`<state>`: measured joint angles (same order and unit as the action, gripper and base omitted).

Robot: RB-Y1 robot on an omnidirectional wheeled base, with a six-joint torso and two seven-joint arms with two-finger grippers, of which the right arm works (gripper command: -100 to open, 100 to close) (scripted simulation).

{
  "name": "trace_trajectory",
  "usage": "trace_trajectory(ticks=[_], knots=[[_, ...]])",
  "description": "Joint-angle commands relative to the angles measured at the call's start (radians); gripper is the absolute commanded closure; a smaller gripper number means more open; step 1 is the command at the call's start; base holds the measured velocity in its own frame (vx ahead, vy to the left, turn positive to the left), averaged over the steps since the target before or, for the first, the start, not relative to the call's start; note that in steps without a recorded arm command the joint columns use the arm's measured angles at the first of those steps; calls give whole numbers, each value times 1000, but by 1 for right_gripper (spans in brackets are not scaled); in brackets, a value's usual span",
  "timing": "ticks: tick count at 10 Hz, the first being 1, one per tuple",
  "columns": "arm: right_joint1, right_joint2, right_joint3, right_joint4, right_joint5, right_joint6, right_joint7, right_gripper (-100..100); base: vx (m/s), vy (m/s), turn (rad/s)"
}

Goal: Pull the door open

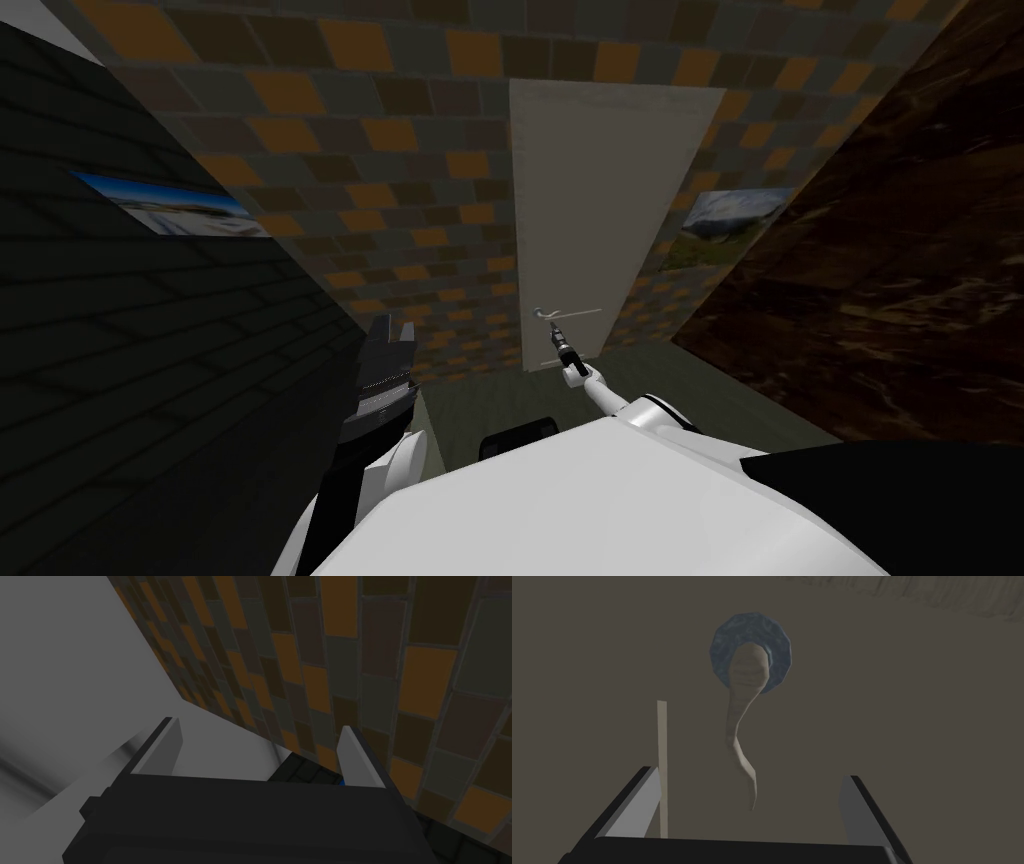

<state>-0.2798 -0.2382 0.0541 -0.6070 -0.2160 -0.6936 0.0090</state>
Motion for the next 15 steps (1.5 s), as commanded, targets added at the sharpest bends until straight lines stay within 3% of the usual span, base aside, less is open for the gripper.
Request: trace_trajectory(ticks=[1,4,7,8,9,11,12,13,15], knots=[[20,-36,-10,14,-9,-21,-30,-100,127,30,216],[33,-58,-17,23,-14,-34,-49,-100,134,47,88],[73,-130,-37,51,-31,-77,-109,-100,176,28,206],[73,-130,-37,9,-31,-77,-109,-100,130,27,47],[73,-130,-37,3,-31,-77,-109,-100,37,11,-20],[73,-130,-37,44,-31,-77,-109,-100,-12,2,-3],[79,-141,-40,55,-33,-83,-118,-100,10,0,73],[93,-165,-48,64,-39,-97,-138,-100,123,12,182],[97,-173,-50,43,-41,-102,-145,-100,136,4,60]])
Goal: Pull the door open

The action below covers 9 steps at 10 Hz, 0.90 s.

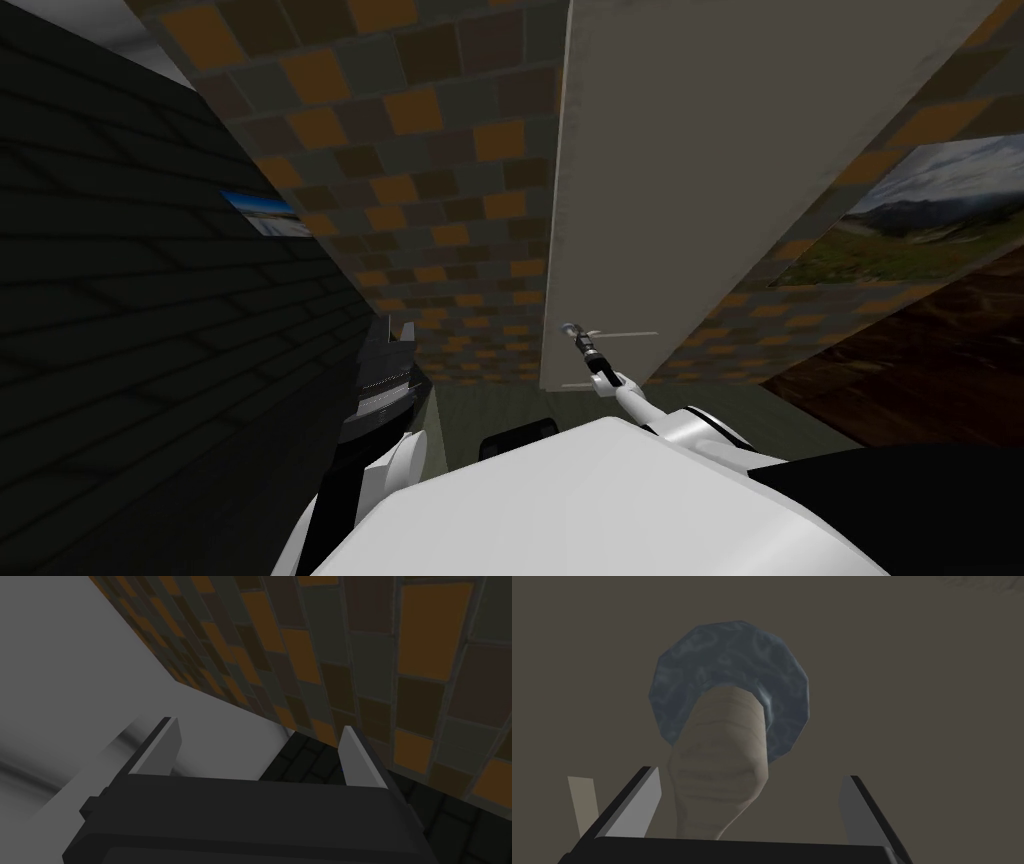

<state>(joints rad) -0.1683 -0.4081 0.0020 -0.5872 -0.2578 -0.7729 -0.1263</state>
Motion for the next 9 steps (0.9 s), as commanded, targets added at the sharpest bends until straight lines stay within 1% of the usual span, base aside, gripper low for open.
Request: trace_trajectory(ticks=[1,2,3,8,9], knots=[[-14,-3,2,48,1,-22,-10,-100,45,-2,-12],[-10,-3,2,28,1,-15,-7,-100,17,0,-1],[-10,-3,2,28,1,-15,-7,100,6,0,2],[-10,-3,2,28,1,-15,-7,100,-2,0,2],[-4,-10,17,25,8,-20,-25,100,-118,-35,105]])
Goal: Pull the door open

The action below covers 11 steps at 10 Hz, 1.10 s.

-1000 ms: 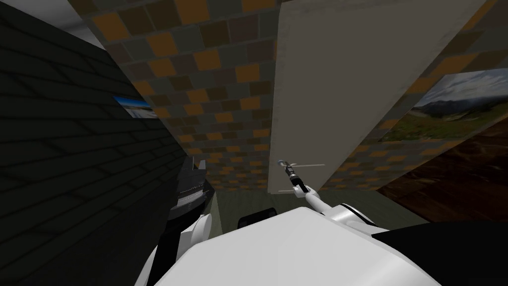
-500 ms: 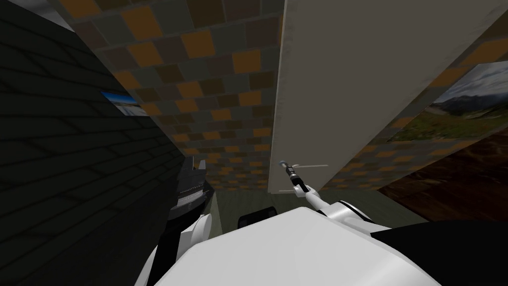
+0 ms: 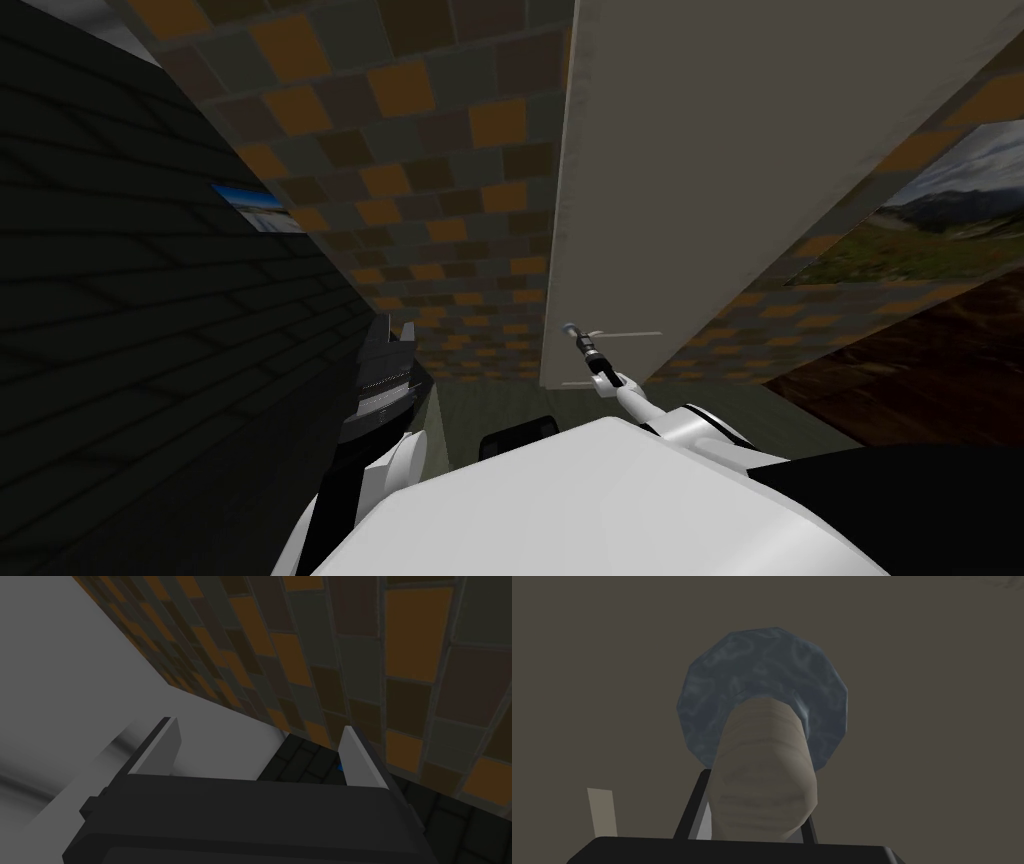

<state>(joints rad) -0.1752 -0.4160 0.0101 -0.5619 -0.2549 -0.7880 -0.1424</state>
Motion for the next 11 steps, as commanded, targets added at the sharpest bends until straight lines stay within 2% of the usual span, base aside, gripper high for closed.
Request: trace_trajectory(ticks=[1,8,9,10,11], knots=[[5,-5,13,-1,7,-6,-13,100,-168,-62,98],[37,-56,94,-20,46,-41,-102,100,-222,-65,113],[40,-62,103,-22,50,-45,-112,100,-204,-83,95],[39,-54,98,-20,47,-39,-105,100,-90,-34,29],[54,-67,120,-25,54,-61,-127,100,-118,-40,108]])
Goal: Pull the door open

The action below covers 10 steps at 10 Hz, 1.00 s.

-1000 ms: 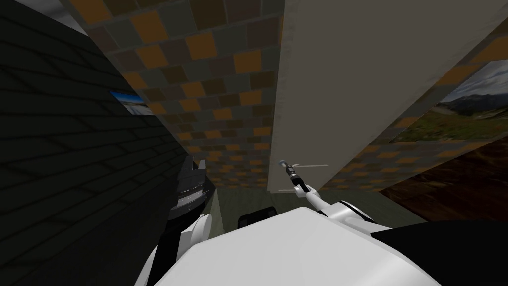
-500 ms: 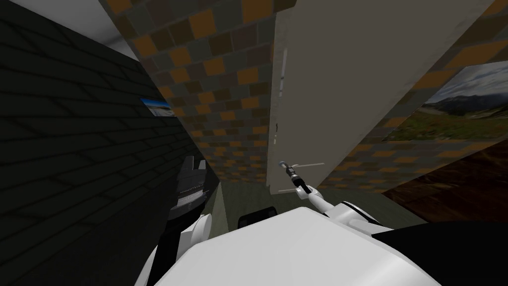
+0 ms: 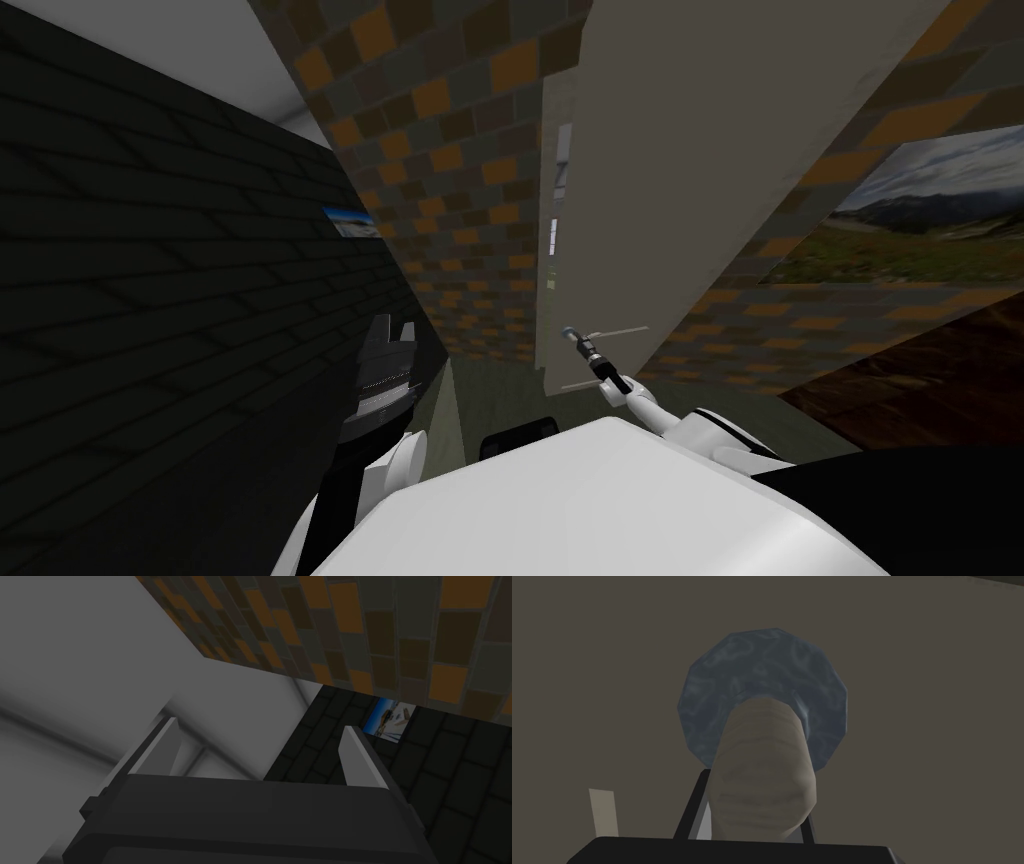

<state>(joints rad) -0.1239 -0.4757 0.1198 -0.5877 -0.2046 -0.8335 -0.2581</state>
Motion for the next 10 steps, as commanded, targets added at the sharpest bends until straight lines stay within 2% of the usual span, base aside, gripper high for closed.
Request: trace_trajectory(ticks=[1,8,9,10], knots=[[7,-12,15,-1,6,-21,-17,100,-201,-78,94],[63,-80,94,-29,33,-107,-99,100,-199,-73,87],[58,-71,88,-28,31,-97,-91,100,-96,-40,24],[77,-86,105,-20,34,-135,-110,100,-133,-49,132]])
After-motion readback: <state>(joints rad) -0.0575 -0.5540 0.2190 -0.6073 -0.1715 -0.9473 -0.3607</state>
